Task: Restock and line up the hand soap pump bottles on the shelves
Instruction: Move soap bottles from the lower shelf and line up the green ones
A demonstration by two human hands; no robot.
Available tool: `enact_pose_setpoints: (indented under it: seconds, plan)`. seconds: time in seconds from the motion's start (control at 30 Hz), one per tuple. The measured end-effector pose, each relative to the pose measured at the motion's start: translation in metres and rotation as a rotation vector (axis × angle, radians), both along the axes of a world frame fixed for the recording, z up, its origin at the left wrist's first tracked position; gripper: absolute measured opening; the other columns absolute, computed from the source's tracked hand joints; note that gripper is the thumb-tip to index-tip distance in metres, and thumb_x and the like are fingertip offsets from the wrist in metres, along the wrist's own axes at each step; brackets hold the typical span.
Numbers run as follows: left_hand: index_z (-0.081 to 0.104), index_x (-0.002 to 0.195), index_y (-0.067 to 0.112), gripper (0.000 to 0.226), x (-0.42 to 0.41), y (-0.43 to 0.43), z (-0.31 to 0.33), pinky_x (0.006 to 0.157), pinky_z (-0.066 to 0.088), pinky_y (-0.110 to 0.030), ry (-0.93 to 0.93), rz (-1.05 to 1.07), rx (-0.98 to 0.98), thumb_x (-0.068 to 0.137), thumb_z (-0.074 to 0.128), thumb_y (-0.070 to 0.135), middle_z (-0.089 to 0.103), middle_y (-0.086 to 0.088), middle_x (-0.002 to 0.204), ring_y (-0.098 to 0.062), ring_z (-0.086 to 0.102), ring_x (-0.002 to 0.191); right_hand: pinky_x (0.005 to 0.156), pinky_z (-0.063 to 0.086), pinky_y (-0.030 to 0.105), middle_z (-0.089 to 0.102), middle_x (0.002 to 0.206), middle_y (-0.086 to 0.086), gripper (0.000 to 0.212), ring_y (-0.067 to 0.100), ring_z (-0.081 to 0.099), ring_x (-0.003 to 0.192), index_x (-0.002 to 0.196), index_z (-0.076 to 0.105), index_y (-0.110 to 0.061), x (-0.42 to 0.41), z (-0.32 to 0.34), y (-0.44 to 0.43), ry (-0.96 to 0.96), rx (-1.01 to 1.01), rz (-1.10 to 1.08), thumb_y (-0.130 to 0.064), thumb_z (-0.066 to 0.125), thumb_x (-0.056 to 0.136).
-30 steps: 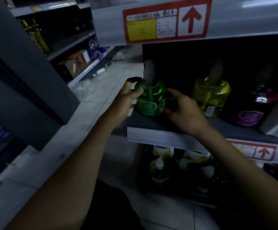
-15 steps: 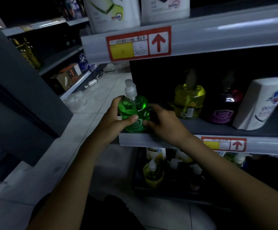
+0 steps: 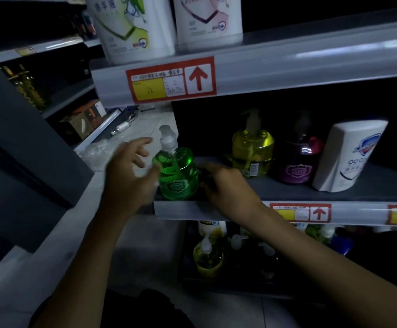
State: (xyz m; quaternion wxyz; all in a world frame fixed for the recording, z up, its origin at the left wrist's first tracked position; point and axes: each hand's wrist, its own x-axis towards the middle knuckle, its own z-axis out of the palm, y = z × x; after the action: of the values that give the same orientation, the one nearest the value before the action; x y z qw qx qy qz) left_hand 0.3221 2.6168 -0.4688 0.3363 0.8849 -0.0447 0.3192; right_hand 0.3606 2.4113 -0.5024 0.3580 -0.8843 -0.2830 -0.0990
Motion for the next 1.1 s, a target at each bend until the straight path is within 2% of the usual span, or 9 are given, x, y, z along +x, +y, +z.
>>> enact_pose_setpoints:
  seconds: [0.13,0.4,0.5,0.6,0.67,0.77,0.9,1.0,1.1]
  plan:
    - [0.057,0.089,0.012,0.006,-0.010,-0.035,0.019,0.052,0.035,-0.015,-0.426,0.074,0.010,0.087,0.051,0.012,0.053,-0.004,0.069,-0.013,0.047,0.058,0.074,0.053,0.038,0.068,0.103,0.003,0.023,0.021,0.065,0.091,0.107,0.066,-0.014,-0.022,0.026,-0.047,-0.202,0.138,-0.104,-0.011,0.056,0.086]
    - [0.066,0.097,0.011,0.016,0.016,-0.166,0.007,0.052,0.034,-0.013,-0.167,-0.324,0.029,0.091,0.052,0.012,0.048,0.013,0.068,-0.005,0.046,0.055,0.062,0.044,0.020,0.064,0.080,-0.004,0.020,0.005,0.055,0.067,0.086,0.066,-0.015,-0.034,0.040,-0.162,-0.336,0.299,-0.468,0.001,0.054,0.081]
    - [0.065,0.107,0.013,0.021,0.027,-0.209,0.004,0.059,0.043,-0.013,-0.105,-0.370,-0.053,0.088,0.056,0.008,0.059,0.004,0.086,-0.003,0.054,0.068,0.065,0.043,0.013,0.067,0.084,-0.001,0.021,0.006,0.059,0.072,0.089,0.066,-0.015,-0.034,0.033,-0.198,-0.315,0.334,-0.597,0.001,0.054,0.083]
    - [0.065,0.101,0.009,0.022,0.029,-0.253,0.002,0.062,0.047,-0.025,-0.171,-0.367,-0.097,0.084,0.055,0.000,0.059,-0.002,0.089,-0.008,0.051,0.067,0.073,0.044,0.023,0.067,0.095,0.005,0.022,0.016,0.062,0.084,0.100,0.065,-0.014,-0.028,0.031,-0.237,-0.277,0.233,-0.744,-0.003,0.055,0.083]
    - [0.065,0.102,0.009,0.024,0.024,-0.287,-0.001,0.068,0.046,-0.020,-0.174,-0.450,-0.119,0.082,0.052,0.002,0.061,-0.003,0.094,-0.009,0.055,0.075,0.080,0.043,0.026,0.067,0.105,0.009,0.031,0.025,0.063,0.095,0.109,0.064,-0.013,-0.020,0.034,-0.264,-0.202,0.198,-0.860,-0.004,0.056,0.081]
    - [0.055,0.127,0.016,0.040,0.018,-0.345,-0.006,0.086,0.046,-0.025,0.048,-0.602,-0.131,0.088,0.050,0.006,0.060,-0.001,0.121,-0.017,0.060,0.100,0.085,0.046,0.035,0.065,0.117,0.015,0.040,0.035,0.059,0.109,0.121,0.058,-0.008,-0.005,0.042,-0.294,-0.079,0.157,-0.948,-0.006,0.054,0.081]
    - [0.031,0.147,0.013,0.068,0.042,-0.403,-0.013,0.102,0.026,-0.022,0.303,-0.553,-0.083,0.085,0.052,-0.002,0.042,-0.011,0.145,-0.025,0.040,0.132,0.073,0.035,0.032,0.060,0.114,0.025,0.027,0.043,0.055,0.107,0.107,0.051,0.002,0.013,0.048,-0.303,0.006,0.207,-0.942,-0.004,0.054,0.080]
    - [0.035,0.141,0.006,0.057,0.071,-0.426,-0.015,0.087,0.034,-0.024,0.487,-0.536,-0.105,0.088,0.055,0.000,0.051,-0.017,0.136,-0.031,0.049,0.124,0.072,0.033,0.030,0.059,0.112,0.029,0.020,0.046,0.055,0.105,0.098,0.041,-0.005,0.021,0.049,-0.308,0.053,0.292,-0.941,0.000,0.049,0.080]
    - [0.053,0.118,0.009,0.021,0.084,-0.438,-0.019,0.067,0.046,-0.025,0.606,-0.568,-0.305,0.100,0.043,0.016,0.059,-0.020,0.119,-0.020,0.062,0.089,0.069,0.032,0.032,0.059,0.112,0.030,0.026,0.047,0.055,0.103,0.108,0.039,-0.003,0.022,0.048,-0.315,0.116,0.329,-0.918,0.002,0.044,0.082]
